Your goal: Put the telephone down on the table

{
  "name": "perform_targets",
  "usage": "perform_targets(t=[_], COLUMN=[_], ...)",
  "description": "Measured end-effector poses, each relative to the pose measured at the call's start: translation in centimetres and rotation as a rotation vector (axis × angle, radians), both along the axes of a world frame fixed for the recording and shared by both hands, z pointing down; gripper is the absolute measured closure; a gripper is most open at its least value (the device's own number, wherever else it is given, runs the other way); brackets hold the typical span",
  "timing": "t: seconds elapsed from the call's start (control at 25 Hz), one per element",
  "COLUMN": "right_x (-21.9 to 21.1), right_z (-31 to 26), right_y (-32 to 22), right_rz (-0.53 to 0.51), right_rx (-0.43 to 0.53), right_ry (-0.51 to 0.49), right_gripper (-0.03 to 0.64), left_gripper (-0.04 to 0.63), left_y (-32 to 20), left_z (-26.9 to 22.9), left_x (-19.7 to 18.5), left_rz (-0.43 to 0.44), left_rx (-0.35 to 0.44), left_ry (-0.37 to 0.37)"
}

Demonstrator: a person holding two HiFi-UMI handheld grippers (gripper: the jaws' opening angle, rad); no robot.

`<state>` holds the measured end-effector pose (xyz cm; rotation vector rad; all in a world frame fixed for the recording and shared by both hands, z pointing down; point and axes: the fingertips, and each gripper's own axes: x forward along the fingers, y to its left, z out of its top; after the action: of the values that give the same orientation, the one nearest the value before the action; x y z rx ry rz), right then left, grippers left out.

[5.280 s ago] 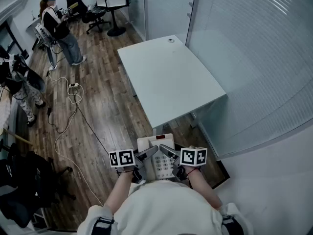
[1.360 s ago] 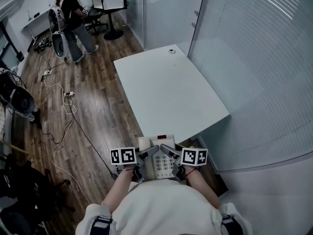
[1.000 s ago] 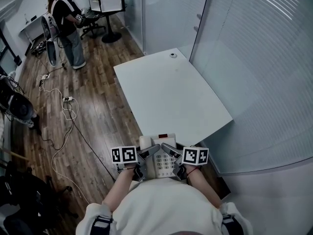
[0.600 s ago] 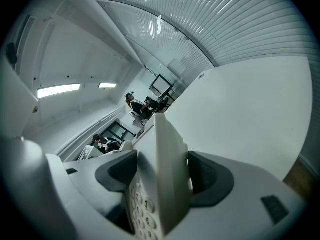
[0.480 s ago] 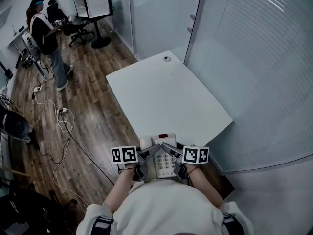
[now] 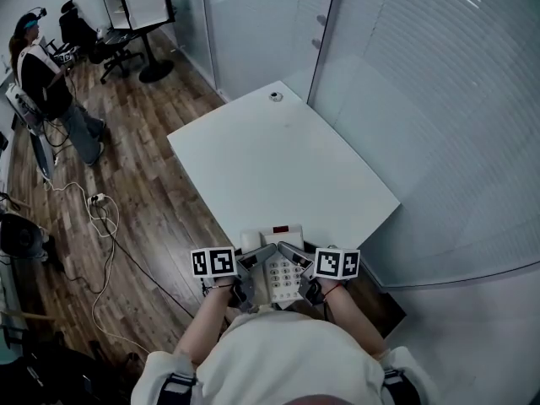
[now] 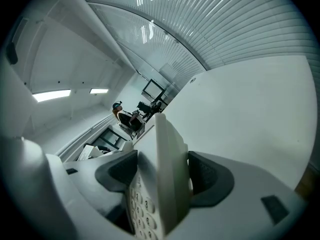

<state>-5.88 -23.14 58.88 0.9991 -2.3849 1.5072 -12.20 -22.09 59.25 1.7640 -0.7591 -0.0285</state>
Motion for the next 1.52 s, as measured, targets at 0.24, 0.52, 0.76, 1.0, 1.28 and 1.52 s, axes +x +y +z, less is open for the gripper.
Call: perform_targets(t=[0.24, 0.52, 0.76, 1.0, 1.28, 1.52], right_x=[0.7, 1.9, 2.4, 2.7, 3.0, 3.1], right_z=[0.4, 1.3, 2.8, 3.8, 5.4, 6.5], right_y=[-2.2, -4.5, -5.8, -7.3, -8.7, -9.9], right_rz=[0.044, 0.083, 0.109, 0.131, 0.151, 0.155], right_rx=[-0.010, -0.020, -0.031, -0.036, -0.051, -0.066], right_ry=[0.009, 0.008, 0.008, 0.012, 0.013, 0.014], right_gripper=[0.299, 0.299, 0.299, 0.299, 0.299, 0.299], left_gripper=[0.158, 0.158, 0.158, 0.158, 0.158, 0.158], left_y=[-2.5, -5.1, -6.5, -8.2, -9.7, -10.9], left_z=[0.4, 1.3, 2.7, 3.8, 5.4, 6.4], left_x=[0.7, 1.9, 2.3, 2.6, 2.8, 3.0], left_rz=[0.043, 0.079, 0.096, 0.116, 0.130, 0.125], left_rx=[-0.007, -0.022, -0.034, -0.042, -0.062, -0.082], left_ry=[0.007, 0.003, -0.004, -0.011, -0.023, -0.037])
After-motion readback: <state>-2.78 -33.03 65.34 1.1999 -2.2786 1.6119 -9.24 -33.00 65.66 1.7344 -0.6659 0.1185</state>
